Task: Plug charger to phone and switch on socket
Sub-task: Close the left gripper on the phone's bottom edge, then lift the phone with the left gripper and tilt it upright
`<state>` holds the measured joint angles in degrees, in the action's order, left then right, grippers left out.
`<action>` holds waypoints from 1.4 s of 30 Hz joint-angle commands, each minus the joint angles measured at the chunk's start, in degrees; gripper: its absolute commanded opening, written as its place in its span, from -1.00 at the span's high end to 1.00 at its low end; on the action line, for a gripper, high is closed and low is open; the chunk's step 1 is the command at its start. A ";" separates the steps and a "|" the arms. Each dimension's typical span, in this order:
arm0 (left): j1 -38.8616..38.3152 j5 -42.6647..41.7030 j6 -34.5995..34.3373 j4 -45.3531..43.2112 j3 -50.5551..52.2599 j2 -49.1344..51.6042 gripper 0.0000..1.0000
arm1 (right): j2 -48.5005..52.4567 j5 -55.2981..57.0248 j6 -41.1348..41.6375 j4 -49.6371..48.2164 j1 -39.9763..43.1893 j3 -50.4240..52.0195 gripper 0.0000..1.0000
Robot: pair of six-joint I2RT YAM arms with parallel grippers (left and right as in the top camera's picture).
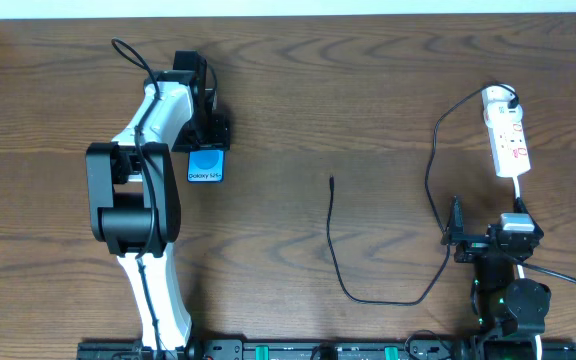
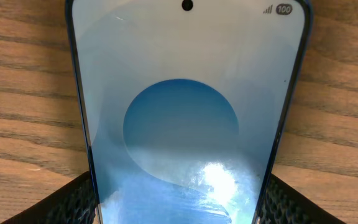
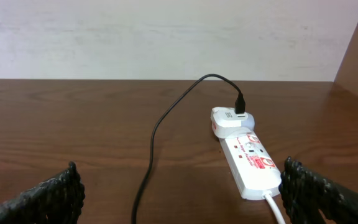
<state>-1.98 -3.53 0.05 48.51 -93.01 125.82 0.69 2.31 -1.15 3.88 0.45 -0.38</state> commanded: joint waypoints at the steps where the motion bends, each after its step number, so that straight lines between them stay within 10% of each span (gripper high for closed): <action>1: 0.20 1.81 0.37 0.00 0.63 -1.79 0.85 | -0.37 -0.09 -0.85 0.22 -0.87 0.09 -0.98; 17: 0.20 4.76 0.11 0.68 0.61 -14.10 0.86 | -0.37 -0.09 -0.85 0.24 -0.87 0.09 -0.98; 31: 0.20 -26.38 -7.15 2.64 0.63 -26.67 0.85 | -0.37 -0.09 -0.85 0.24 -0.87 0.09 -0.98; 42: 0.20 -42.99 -31.26 12.33 0.63 -28.55 0.85 | -0.37 -0.09 -0.85 0.24 -0.87 0.09 -0.99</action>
<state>-1.98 -38.70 -21.74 59.70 -92.16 98.91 0.69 2.33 -1.15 3.88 0.45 -0.38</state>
